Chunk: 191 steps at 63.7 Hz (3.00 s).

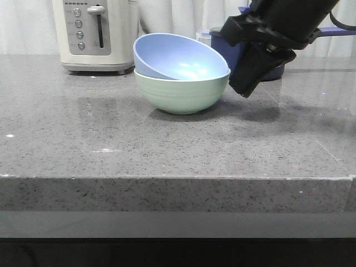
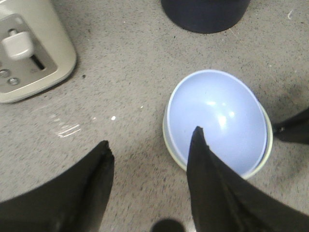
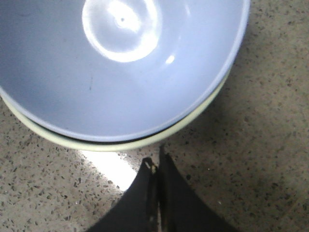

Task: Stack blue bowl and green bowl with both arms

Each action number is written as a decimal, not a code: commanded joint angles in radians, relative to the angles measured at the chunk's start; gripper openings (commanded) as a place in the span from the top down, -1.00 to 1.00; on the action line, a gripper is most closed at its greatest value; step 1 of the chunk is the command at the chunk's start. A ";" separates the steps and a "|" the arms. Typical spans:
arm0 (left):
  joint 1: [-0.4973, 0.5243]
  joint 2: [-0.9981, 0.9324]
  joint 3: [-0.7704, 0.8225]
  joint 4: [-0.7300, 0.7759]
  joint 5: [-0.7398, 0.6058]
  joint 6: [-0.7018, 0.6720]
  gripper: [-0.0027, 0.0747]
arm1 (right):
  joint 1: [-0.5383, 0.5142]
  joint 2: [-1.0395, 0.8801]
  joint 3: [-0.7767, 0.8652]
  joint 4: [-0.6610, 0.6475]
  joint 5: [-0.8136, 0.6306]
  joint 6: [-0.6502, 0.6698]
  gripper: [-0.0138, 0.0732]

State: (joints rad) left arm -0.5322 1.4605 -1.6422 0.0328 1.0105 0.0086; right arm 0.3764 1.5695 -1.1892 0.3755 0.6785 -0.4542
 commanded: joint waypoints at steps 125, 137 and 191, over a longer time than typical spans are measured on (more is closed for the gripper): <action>-0.007 -0.684 0.625 0.094 -0.177 -0.086 0.59 | -0.002 -0.034 -0.024 0.022 -0.034 -0.009 0.83; -0.007 -0.684 0.625 0.094 -0.177 -0.086 0.98 | -0.002 -0.034 -0.024 0.022 -0.034 -0.009 0.83; -0.007 -0.684 0.625 0.094 -0.178 -0.086 0.98 | -0.002 -0.077 -0.025 0.026 0.014 0.012 0.83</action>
State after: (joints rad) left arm -0.5322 0.7802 -0.9923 0.1218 0.9042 -0.0694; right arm 0.3764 1.5649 -1.1892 0.3755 0.6946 -0.4489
